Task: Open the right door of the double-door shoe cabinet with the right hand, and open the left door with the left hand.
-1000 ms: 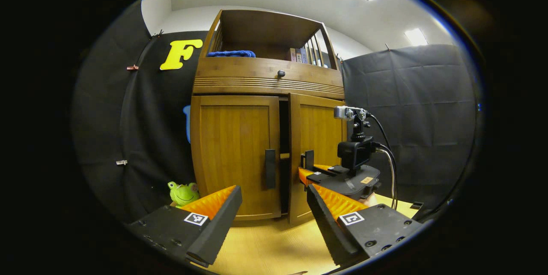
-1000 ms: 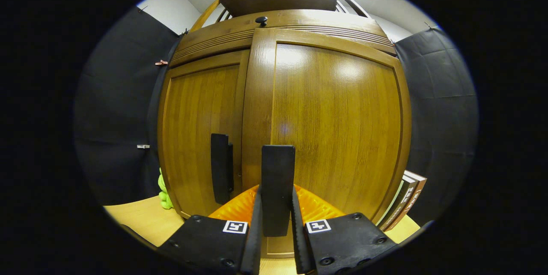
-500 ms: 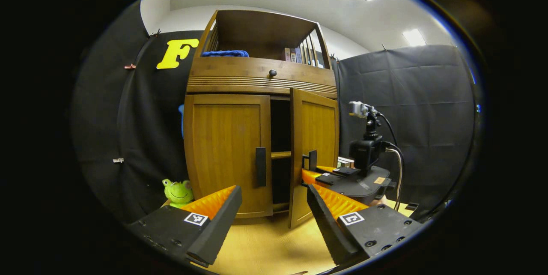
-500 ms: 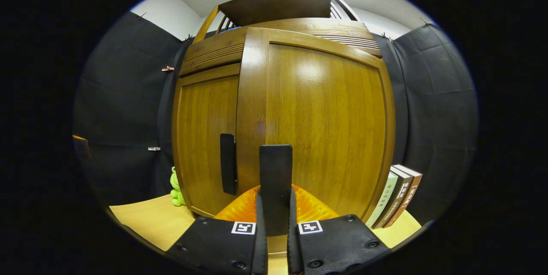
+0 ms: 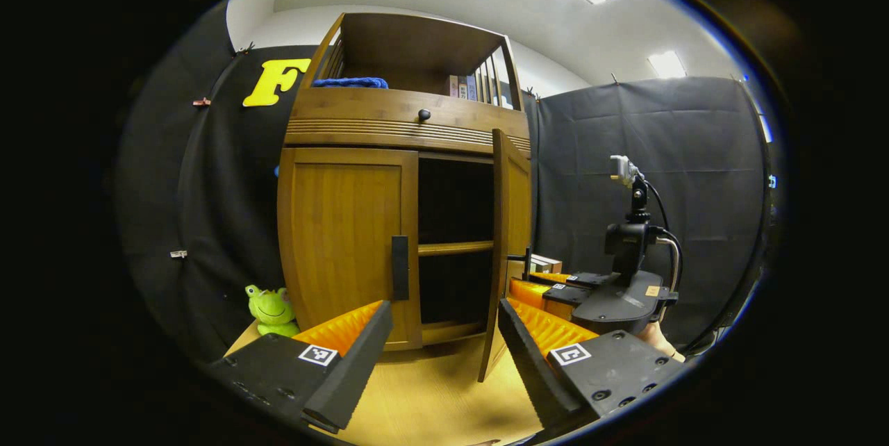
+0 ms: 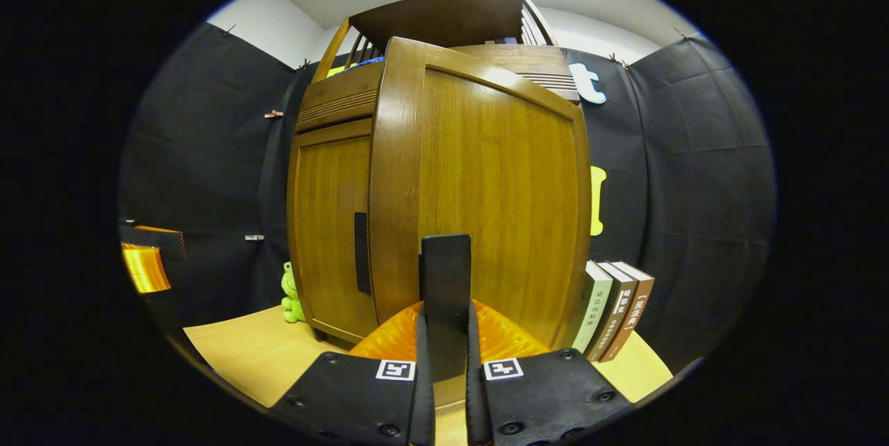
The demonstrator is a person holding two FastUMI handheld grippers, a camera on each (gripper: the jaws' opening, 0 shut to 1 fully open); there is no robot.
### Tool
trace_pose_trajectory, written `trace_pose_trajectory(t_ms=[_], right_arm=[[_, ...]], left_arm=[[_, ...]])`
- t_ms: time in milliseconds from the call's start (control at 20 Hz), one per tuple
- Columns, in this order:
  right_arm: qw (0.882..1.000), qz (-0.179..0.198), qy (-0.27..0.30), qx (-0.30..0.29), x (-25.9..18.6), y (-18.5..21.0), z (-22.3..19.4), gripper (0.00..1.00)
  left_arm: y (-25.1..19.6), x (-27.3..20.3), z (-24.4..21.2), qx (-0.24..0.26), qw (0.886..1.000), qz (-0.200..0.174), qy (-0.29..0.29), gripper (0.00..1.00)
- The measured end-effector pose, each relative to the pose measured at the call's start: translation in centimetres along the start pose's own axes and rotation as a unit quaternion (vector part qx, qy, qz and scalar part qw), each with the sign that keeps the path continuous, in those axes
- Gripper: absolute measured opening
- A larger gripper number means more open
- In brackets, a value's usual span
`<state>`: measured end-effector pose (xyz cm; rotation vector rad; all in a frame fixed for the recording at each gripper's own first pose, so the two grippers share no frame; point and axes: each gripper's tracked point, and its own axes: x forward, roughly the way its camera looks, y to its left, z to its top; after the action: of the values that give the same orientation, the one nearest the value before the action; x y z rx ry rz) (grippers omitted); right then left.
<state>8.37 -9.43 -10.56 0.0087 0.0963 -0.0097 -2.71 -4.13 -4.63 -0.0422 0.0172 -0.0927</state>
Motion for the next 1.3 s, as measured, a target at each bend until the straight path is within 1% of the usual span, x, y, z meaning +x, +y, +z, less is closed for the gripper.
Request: trace_pose_trajectory(t_ms=[50,100,500,550,600,650,700,750,800,850,900,950,1000,1050,1100,1150,1200,1300], right_arm=[[1.0,-0.003,0.0,-0.001,-0.5,-0.4,0.1,0.26],[1.0,-0.006,0.001,-0.001,-0.9,-0.8,0.1,0.21],[0.999,-0.042,0.007,-0.003,-4.3,-4.3,0.5,0.2],[0.999,-0.047,0.008,-0.003,-4.7,-4.8,0.6,0.16],[0.999,-0.053,0.009,-0.005,-5.1,-5.4,0.6,0.2],[0.998,-0.059,0.009,-0.007,-5.6,-6.0,0.7,0.2],[0.998,-0.066,0.008,-0.01,-6.0,-6.6,0.8,0.15],[0.997,-0.074,0.007,-0.015,-6.4,-7.3,0.9,0.15],[0.996,-0.083,0.003,-0.02,-6.7,-7.9,1.1,0.2],[0.995,-0.092,-0.007,-0.026,-7.2,-8.5,1.6,0.19],[0.994,-0.101,-0.017,-0.03,-7.6,-9.2,2.3,0.14],[0.993,-0.111,-0.025,-0.031,-7.9,-9.7,2.8,0.14],[0.992,-0.12,-0.028,-0.034,-8.3,-10.3,3.0,0.19],[0.991,-0.128,-0.027,-0.038,-8.6,-10.9,2.9,0.14],[0.99,-0.135,-0.025,-0.041,-8.8,-11.5,2.9,0.14],[0.989,-0.141,-0.024,-0.044,-9.0,-12.0,2.7,0.17],[0.989,-0.142,-0.022,-0.044,-9.1,-12.2,2.7,0.14],[0.99,-0.136,-0.017,-0.046,-9.3,-12.2,2.4,0.14]], left_arm=[[-0.3,-0.1,-0.1,0.001,1.0,-0.002,0.001,0.96],[-0.5,-0.1,-0.1,0.002,1.0,-0.005,0.001,0.95],[-2.0,-0.6,-0.1,0.0,1.0,-0.018,0.0,0.96],[-2.3,-0.6,-0.1,-0.002,1.0,-0.021,-0.001,0.96],[-2.7,-0.5,0.0,-0.004,1.0,-0.024,-0.003,0.96],[-3.0,-0.4,-0.1,-0.005,1.0,-0.027,-0.003,0.96],[-3.3,-0.5,-0.1,-0.004,1.0,-0.029,-0.001,0.96],[-3.6,-0.5,-0.2,-0.002,1.0,-0.03,0.0,0.96],[-3.9,-0.5,-0.2,0.0,0.999,-0.032,0.0,0.95],[-4.3,-0.5,-0.3,0.003,0.999,-0.035,0.0,0.95],[-4.7,-0.4,-0.3,0.005,0.999,-0.04,0.001,0.95],[-5.1,-0.3,-0.4,0.007,0.999,-0.044,0.002,0.95],[-5.3,-0.3,-0.4,0.008,0.999,-0.048,0.002,0.96],[-5.5,-0.2,-0.5,0.008,0.999,-0.051,0.003,0.95],[-5.7,-0.1,-0.6,0.009,0.999,-0.054,0.004,0.95],[-5.9,0.0,-0.7,0.009,0.998,-0.055,0.005,0.95],[-5.9,0.2,-0.7,0.009,0.998,-0.056,0.005,0.95],[-5.9,0.5,-0.9,0.008,0.998,-0.055,0.007,0.95]])
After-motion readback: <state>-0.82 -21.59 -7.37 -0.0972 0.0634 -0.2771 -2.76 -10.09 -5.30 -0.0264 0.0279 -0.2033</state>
